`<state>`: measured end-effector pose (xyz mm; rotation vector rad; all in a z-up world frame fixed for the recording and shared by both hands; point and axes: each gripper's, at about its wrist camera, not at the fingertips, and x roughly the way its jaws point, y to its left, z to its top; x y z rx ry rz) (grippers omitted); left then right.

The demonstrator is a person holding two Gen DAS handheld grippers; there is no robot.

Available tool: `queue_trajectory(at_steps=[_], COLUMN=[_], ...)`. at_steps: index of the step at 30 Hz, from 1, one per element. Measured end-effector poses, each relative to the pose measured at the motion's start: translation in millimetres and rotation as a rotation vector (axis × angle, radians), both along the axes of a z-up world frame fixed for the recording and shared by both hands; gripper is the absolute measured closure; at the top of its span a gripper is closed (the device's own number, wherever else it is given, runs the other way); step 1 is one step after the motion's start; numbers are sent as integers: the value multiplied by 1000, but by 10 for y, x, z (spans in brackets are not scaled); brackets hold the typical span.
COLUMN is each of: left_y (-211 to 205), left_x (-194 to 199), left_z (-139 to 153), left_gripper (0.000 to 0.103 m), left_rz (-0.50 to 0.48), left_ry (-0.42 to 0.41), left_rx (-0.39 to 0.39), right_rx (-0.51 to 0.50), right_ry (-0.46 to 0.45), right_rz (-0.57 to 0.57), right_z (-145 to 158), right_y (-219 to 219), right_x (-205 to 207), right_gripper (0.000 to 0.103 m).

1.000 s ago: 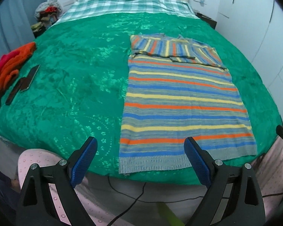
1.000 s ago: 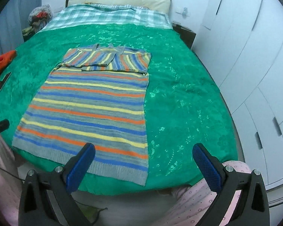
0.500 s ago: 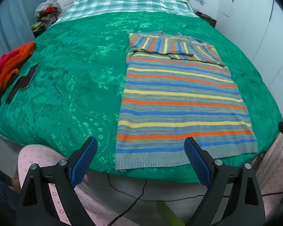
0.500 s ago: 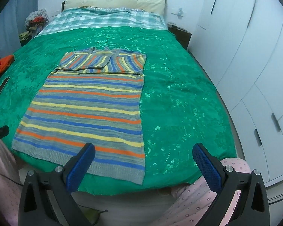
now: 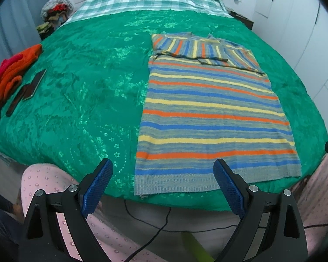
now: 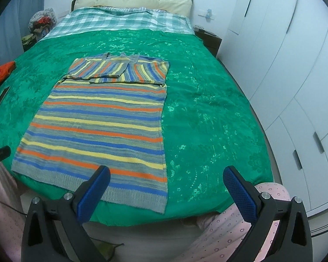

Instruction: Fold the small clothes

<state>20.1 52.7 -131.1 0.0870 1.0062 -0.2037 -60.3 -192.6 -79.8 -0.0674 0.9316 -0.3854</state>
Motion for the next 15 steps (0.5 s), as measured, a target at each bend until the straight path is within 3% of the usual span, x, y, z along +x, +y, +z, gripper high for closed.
queue_trajectory(at_steps=[15], left_y=[24], left_x=[-2], left_z=[-40], left_gripper=[9], left_rz=[5], left_ry=[6], left_rx=[1], right_rx=[-2], right_ry=[5], right_rz=[1], right_z=[-25], right_y=[-10], right_x=[9], right_gripper=[1])
